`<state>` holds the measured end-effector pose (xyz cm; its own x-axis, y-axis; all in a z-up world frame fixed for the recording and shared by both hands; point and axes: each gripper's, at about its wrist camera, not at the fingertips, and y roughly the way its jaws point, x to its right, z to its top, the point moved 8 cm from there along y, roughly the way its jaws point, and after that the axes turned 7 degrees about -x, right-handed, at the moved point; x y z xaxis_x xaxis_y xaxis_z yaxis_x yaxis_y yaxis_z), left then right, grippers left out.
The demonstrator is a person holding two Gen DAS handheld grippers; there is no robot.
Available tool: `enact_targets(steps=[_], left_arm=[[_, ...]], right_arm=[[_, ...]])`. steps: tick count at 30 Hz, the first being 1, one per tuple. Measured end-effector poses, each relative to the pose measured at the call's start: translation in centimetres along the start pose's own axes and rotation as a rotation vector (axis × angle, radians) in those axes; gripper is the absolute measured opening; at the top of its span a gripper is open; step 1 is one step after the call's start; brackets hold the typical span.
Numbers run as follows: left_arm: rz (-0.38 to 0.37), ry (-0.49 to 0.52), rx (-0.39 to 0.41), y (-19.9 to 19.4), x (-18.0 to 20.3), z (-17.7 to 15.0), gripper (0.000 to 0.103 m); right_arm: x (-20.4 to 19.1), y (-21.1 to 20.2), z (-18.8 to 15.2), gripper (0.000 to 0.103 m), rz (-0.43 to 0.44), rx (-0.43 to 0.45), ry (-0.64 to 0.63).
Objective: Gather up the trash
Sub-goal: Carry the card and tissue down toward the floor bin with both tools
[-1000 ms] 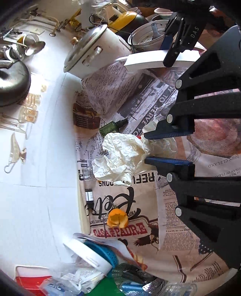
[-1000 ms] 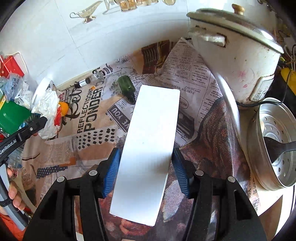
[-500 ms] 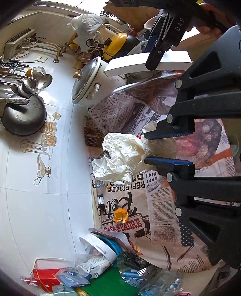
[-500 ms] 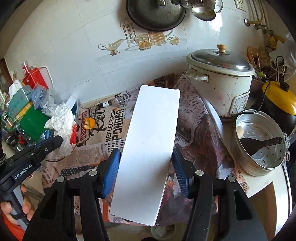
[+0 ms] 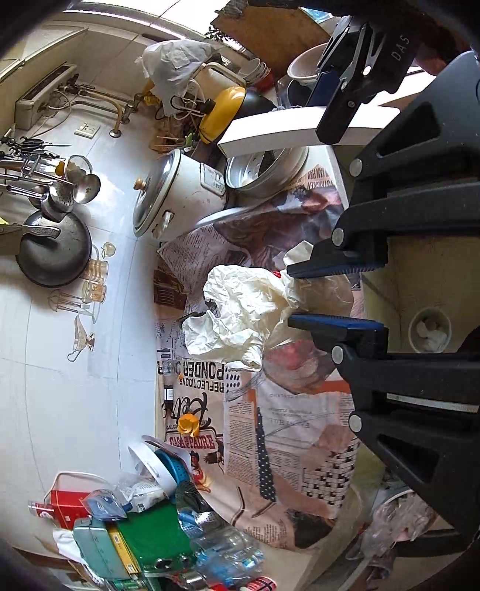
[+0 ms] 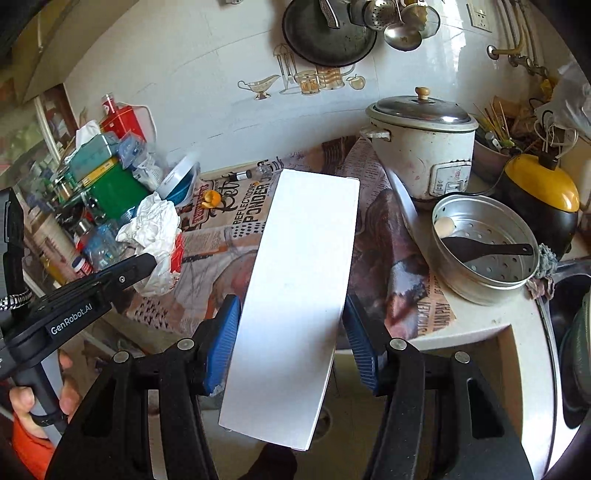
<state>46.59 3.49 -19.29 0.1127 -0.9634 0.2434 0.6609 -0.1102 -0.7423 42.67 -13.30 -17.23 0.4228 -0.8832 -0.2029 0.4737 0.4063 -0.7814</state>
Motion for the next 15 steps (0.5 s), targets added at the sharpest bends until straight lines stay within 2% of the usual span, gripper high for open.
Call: enact_targets(steps=[8, 15], left_arm=[[0.001, -0.02, -0.05, -3.3, 2.8, -5.3, 0.019], [0.008, -0.022, -0.122, -2.1, 2.3, -9.1, 0.019]], right_arm=[[0.6, -3.6, -3.9, 0.053, 0.022, -0.03, -0.017], [0.2, -2.7, -7.0, 0.054, 0.034, -0.095, -0.022]])
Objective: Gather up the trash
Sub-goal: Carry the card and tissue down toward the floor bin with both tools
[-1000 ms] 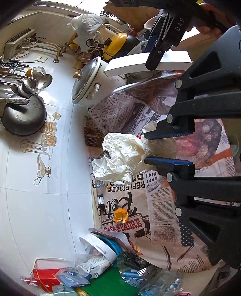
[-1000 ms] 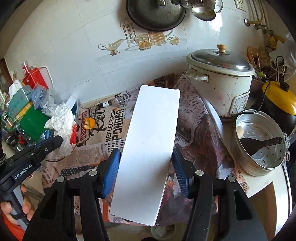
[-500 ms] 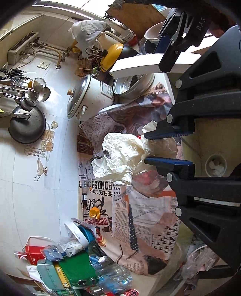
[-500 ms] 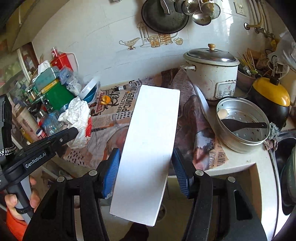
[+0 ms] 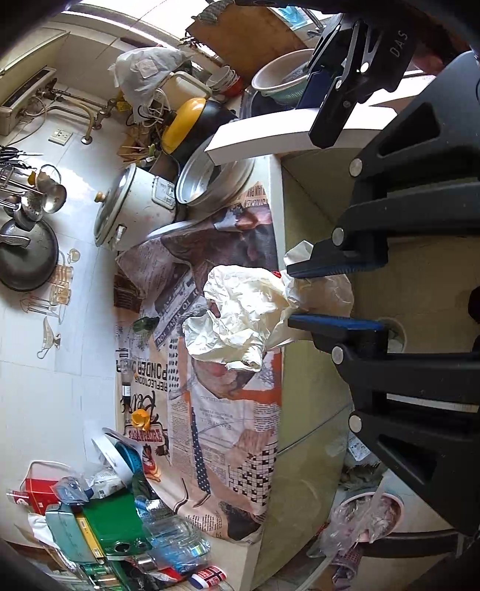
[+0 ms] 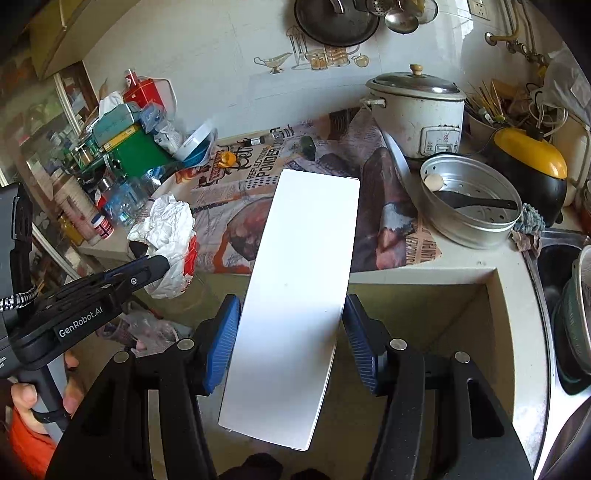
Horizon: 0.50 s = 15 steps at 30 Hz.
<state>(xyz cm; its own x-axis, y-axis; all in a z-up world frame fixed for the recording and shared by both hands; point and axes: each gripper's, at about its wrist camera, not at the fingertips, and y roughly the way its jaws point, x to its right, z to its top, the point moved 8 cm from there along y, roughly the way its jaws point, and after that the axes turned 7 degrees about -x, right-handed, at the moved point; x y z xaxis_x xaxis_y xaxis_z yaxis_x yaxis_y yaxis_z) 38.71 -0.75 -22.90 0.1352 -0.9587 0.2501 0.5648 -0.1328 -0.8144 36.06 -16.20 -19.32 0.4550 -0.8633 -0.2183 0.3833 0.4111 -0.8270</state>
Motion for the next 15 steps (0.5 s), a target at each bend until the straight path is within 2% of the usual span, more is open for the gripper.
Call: enact_targets(steps=[7, 15], left_arm=[[-0.026, -0.011, -0.114, 5.7, -2.9, -4.4, 0.019], [-0.048, 0.011, -0.239, 15.3, -7.6, -10.4, 0.019]], right_arm=[[0.0, 6.0, -3.8, 0.054, 0.005, -0.101, 0.07], [1.7, 15.7, -9.8, 0.054, -0.035, -0.209, 0.192]])
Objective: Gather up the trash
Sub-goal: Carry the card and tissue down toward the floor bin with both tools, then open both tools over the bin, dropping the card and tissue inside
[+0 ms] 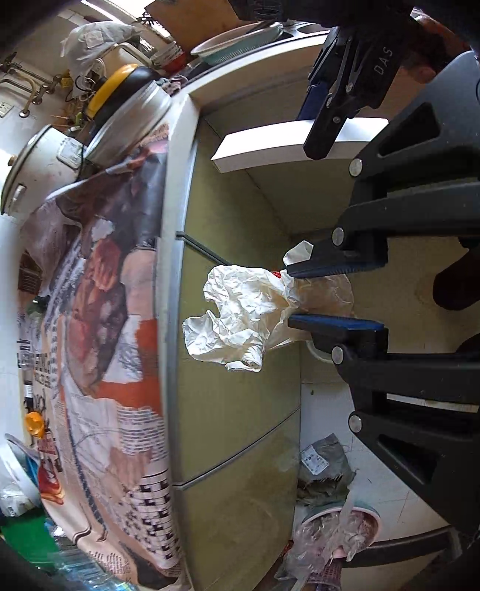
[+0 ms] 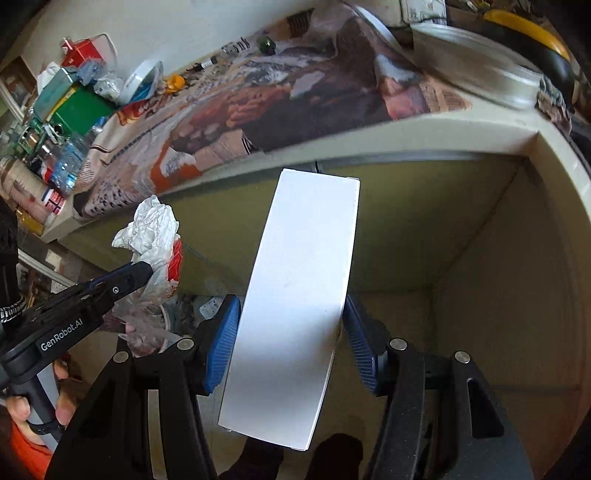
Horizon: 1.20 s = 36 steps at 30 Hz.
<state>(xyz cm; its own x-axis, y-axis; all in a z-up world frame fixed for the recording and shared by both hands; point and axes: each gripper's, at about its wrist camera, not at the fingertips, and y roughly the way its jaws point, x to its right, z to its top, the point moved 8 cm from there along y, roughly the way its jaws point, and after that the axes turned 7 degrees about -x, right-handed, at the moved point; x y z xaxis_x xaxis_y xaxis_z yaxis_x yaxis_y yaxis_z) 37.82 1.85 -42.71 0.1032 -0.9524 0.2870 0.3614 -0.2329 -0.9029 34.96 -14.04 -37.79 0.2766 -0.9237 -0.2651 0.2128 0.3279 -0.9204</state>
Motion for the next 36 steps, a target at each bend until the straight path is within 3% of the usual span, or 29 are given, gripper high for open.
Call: enact_targets(steps=[5, 13, 22, 27, 36], left_arm=[[0.007, -0.021, -0.019, 7.1, -3.7, -2.0, 0.019], [-0.012, -0.103, -0.049, 18.1, -9.2, -5.4, 0.019], [0.016, -0.128, -0.088, 26.8, -13.7, -8.1, 0.019], [0.023, -0.15, -0.118, 29.9, -14.7, -9.0, 0.019], [0.029, -0.153, -0.148, 32.7, -14.9, -9.8, 0.019]], right_arm=[[1.5, 8.2, -2.6, 0.054, -0.004, -0.071, 0.053], [2.6, 21.4, -6.5, 0.054, -0.001, -0.186, -0.002], [3.2, 33.4, -9.9, 0.054, 0.052, -0.342, -0.017], [3.2, 36.4, -9.5, 0.055, 0.042, -0.338, -0.026], [4.2, 37.9, -9.4, 0.056, 0.033, -0.361, -0.034]])
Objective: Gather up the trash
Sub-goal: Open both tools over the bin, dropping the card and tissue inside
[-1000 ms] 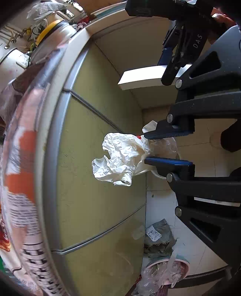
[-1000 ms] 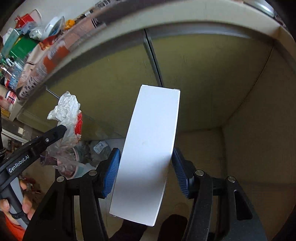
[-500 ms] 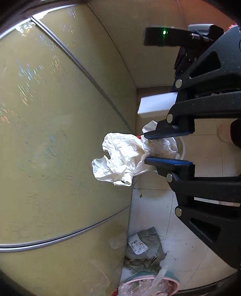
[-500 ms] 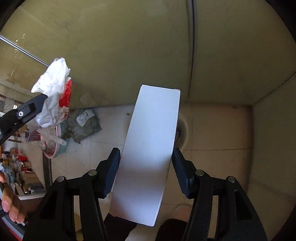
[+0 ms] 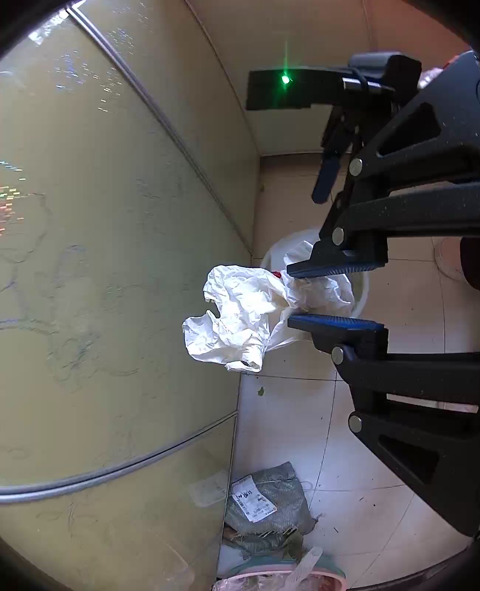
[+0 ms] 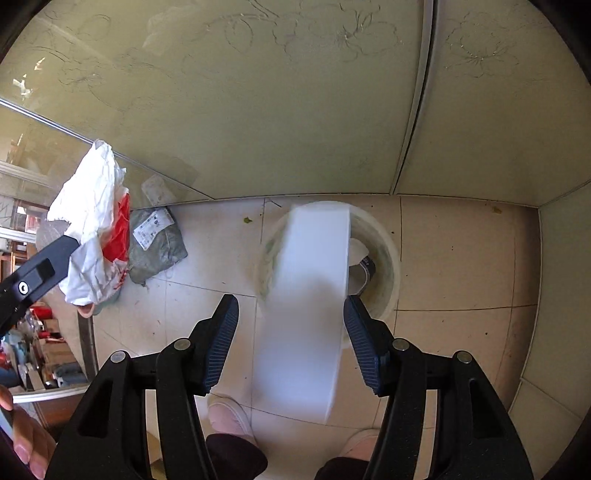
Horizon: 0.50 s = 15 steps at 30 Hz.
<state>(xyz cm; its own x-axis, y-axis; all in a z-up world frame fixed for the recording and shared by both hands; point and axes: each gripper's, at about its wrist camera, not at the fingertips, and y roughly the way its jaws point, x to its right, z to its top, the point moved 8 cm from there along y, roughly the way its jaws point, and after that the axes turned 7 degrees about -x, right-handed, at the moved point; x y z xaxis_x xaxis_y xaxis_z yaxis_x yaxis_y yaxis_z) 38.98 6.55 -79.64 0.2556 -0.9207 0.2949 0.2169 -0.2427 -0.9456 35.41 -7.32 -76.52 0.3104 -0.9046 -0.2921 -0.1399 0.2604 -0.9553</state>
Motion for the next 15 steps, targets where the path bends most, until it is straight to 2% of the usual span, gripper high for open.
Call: enact_targets(steps=[9, 12, 14, 15], left_arm=[[-0.034, 0.026, -0.114, 4.0, 2.3, -1.0, 0.021], [-0.024, 0.055, -0.141, 4.9, 3.1, -1.5, 0.027], [0.003, 0.07, -0.144, 4.9, 3.6, -1.6, 0.039], [0.009, 0.076, -0.145, 4.8, 3.6, -1.6, 0.041]], right_arm=[[1.7, -4.0, -1.7, 0.056, -0.039, 0.043, 0.015], [3.1, -5.8, -2.4, 0.056, -0.038, 0.057, 0.04], [3.4, -6.8, -2.6, 0.056, -0.041, 0.065, 0.054], [3.5, -6.8, -2.5, 0.056, -0.041, 0.069, 0.061]])
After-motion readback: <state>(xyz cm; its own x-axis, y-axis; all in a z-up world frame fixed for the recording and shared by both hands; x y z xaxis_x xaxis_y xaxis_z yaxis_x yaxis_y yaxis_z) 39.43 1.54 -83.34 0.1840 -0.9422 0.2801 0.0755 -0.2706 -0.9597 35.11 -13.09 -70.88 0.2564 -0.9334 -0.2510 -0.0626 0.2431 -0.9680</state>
